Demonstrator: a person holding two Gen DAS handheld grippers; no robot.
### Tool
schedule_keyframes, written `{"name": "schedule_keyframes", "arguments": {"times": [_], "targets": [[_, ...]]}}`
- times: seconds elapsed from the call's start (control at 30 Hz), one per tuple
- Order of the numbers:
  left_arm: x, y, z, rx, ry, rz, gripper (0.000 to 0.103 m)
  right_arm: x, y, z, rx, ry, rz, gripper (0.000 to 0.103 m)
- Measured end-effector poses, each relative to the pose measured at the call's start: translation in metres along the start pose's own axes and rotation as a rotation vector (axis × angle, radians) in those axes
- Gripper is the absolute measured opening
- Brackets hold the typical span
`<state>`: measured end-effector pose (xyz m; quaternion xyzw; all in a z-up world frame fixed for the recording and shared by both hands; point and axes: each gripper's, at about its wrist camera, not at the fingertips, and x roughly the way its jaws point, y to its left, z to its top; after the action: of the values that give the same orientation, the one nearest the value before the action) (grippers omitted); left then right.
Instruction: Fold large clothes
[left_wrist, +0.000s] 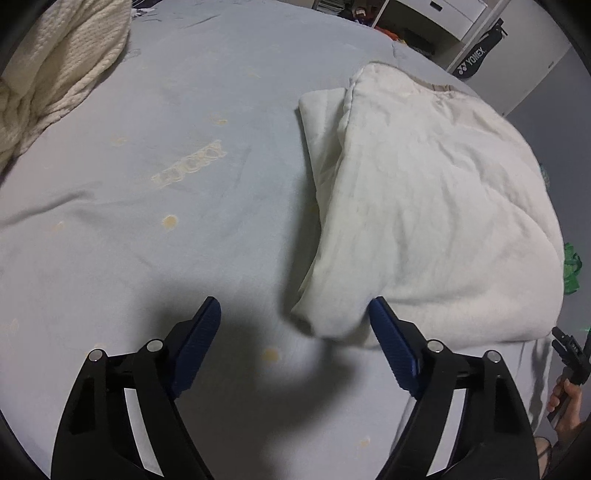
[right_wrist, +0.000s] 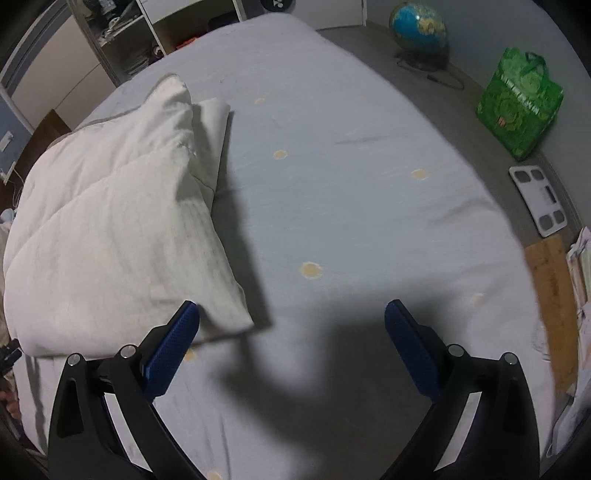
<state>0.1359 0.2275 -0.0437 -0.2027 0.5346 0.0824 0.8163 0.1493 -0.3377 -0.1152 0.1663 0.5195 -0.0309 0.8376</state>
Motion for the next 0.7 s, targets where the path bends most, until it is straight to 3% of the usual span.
{"name": "schedule_keyframes", "arguments": {"times": [0.2, 0.37, 0.53, 0.7], "targets": [[-0.048, -0.004, -0.029, 0.026, -0.077, -0.059, 0.093, -0.061, 0.007, -0.022, 0.004, -0.084, 0.132, 0.095], [-0.084, -0.037, -0.054, 0.123, -0.140, -0.072, 0.096, -0.114, 0.034, -0.044, -0.095, -0.136, 0.200, 0.095], [-0.107, -0.075, -0.076, 0.236, -0.231, -0.063, 0.096, -0.151, 0.077, -0.073, -0.232, -0.171, 0.210, 0.095], [-0.121, -0.090, -0.108, 0.333, -0.338, -0.078, 0.096, -0.161, 0.105, -0.102, -0.338, -0.198, 0.194, 0.095]]}}
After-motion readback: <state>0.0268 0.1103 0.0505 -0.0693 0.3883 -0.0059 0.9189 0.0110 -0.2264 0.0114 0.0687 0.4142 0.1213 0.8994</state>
